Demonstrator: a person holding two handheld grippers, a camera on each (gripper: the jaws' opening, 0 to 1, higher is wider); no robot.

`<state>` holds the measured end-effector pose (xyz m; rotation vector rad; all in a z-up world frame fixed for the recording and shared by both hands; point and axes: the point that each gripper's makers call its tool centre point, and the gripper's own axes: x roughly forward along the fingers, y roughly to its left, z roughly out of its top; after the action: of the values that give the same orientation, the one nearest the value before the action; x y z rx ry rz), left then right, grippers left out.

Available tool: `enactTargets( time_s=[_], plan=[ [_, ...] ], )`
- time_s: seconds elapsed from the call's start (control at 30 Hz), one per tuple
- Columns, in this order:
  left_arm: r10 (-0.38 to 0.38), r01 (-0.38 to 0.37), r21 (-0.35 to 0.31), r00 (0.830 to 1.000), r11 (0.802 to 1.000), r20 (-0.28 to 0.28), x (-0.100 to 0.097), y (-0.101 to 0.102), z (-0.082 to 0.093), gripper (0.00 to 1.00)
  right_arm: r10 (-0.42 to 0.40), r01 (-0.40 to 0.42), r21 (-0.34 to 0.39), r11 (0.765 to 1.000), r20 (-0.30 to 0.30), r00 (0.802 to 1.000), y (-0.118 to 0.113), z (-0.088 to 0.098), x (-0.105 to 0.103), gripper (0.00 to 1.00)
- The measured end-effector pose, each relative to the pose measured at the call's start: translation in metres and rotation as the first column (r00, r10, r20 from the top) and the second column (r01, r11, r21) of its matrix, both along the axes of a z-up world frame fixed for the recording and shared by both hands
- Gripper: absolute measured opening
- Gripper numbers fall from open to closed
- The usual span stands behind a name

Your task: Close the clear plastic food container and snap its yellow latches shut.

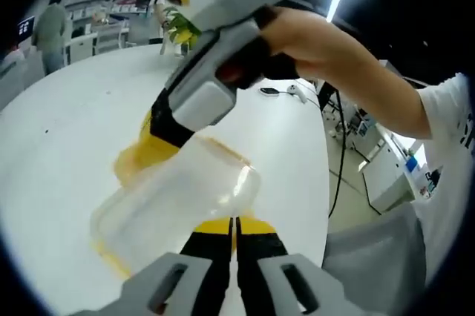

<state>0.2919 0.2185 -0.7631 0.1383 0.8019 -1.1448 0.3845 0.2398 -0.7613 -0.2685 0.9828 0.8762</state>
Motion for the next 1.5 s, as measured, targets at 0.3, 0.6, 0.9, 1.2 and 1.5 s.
enactTargets(
  time_s=[0.3, 0.6, 0.9, 1.2, 1.5],
  plan=[
    [0.006, -0.006, -0.012, 1.000, 1.000, -0.005, 0.000, 0.000, 0.000, 0.00, -0.002, 0.003, -0.040, 0.999, 0.023, 1.000, -0.001, -0.009, 0.010, 0.00],
    [0.001, 0.000, -0.009, 1.000, 1.000, 0.006, 0.001, -0.001, 0.000, 0.00, -0.013, 0.013, -0.064, 0.998, 0.006, 1.000, -0.004, -0.018, 0.018, 0.00],
    [0.009, -0.009, -0.039, 1.000, 0.999, -0.001, 0.007, -0.001, 0.004, 0.05, 0.000, 0.000, -0.057, 0.998, 0.001, 1.000, -0.011, -0.015, 0.018, 0.00],
    [-0.057, 0.058, -0.003, 0.992, 0.998, 0.110, 0.016, 0.000, 0.015, 0.12, 0.020, -0.018, -0.047, 0.999, 0.025, 1.000, -0.021, -0.003, 0.021, 0.00],
    [-0.119, 0.111, 0.049, 0.973, 0.993, 0.196, 0.019, 0.002, 0.016, 0.16, 0.116, -0.113, -0.072, 0.991, 0.042, 0.992, -0.018, 0.004, 0.013, 0.02]
  ],
)
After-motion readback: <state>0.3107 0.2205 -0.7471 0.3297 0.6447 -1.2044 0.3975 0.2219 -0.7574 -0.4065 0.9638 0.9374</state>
